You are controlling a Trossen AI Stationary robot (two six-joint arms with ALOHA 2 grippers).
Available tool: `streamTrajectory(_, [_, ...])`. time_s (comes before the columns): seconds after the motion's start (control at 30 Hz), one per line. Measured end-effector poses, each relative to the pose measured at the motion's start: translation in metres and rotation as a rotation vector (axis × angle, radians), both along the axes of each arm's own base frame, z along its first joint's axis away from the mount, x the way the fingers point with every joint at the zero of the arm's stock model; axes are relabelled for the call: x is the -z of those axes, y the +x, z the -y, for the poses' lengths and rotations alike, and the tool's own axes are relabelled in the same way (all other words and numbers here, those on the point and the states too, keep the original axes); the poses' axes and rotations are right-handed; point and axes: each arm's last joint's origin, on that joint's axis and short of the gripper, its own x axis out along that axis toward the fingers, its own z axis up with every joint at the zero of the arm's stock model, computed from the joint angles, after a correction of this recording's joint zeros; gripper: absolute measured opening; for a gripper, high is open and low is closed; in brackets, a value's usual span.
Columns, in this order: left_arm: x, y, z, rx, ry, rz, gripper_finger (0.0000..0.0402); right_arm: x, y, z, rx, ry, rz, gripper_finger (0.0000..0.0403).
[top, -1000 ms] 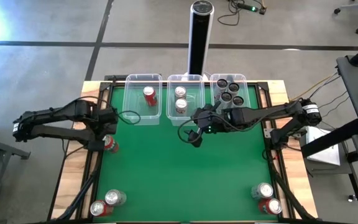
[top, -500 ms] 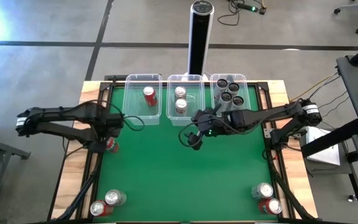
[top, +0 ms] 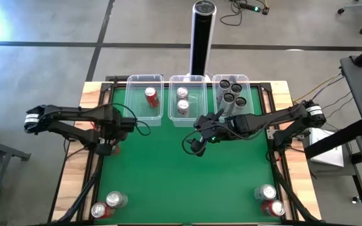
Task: Sort soda cans
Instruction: Put the top left orange soda can into the top left transparent bin
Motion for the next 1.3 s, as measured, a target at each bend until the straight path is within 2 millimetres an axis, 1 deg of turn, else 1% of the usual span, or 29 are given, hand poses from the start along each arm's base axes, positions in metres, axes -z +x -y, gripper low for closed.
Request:
streamTrajectory(0.07, [0.0, 0.004, 0.0, -0.036, -0.001, -0.003, 0.0308, 0.0, 0.0, 0.0, 0.001, 0.001, 0.0, 0.0364])
streamTrajectory(0.13, [-0.001, 0.009, 0.001, -0.096, -0.016, 0.045, 0.0309, 0.0, 0.0, 0.0, -0.001, 0.0, 0.0, 0.0364])
streamTrajectory(0.2, [-0.001, 0.013, 0.003, -0.12, -0.016, 0.079, 0.0309, 0.0, 0.0, 0.0, -0.014, 0.01, -0.003, 0.0364])
streamTrajectory(0.3, [0.0, 0.009, 0.005, -0.145, -0.011, 0.047, 0.031, 0.0, 0.0, -0.001, -0.023, 0.013, -0.008, 0.0364])
streamTrajectory(0.47, [0.001, 0.008, 0.005, -0.194, -0.008, 0.051, 0.0321, 0.001, 0.0, -0.001, -0.035, 0.005, -0.014, 0.0364])
streamTrajectory(0.63, [0.01, 0.003, 0.005, -0.253, 0.018, -0.007, 0.0329, 0.001, -0.001, -0.002, -0.048, 0.011, -0.018, 0.0364])
streamTrajectory(0.7, [0.014, 0.005, 0.004, -0.263, 0.075, -0.011, 0.033, 0.001, -0.001, -0.002, -0.051, 0.013, -0.021, 0.0364])
streamTrajectory(0.83, [0.016, 0.005, 0.003, -0.291, 0.115, -0.029, 0.0329, 0.003, -0.003, -0.002, -0.052, 0.011, -0.047, 0.0364])
streamTrajectory(1.03, [0.019, 0.008, 0.003, -0.292, 0.122, -0.06, 0.0329, 0.004, -0.004, -0.001, -0.052, 0.009, -0.066, 0.0364])
streamTrajectory(1.3, [0.028, 0.016, 0.002, -0.282, 0.124, -0.16, 0.0329, 0.004, -0.004, -0.002, -0.053, 0.015, -0.065, 0.0364])
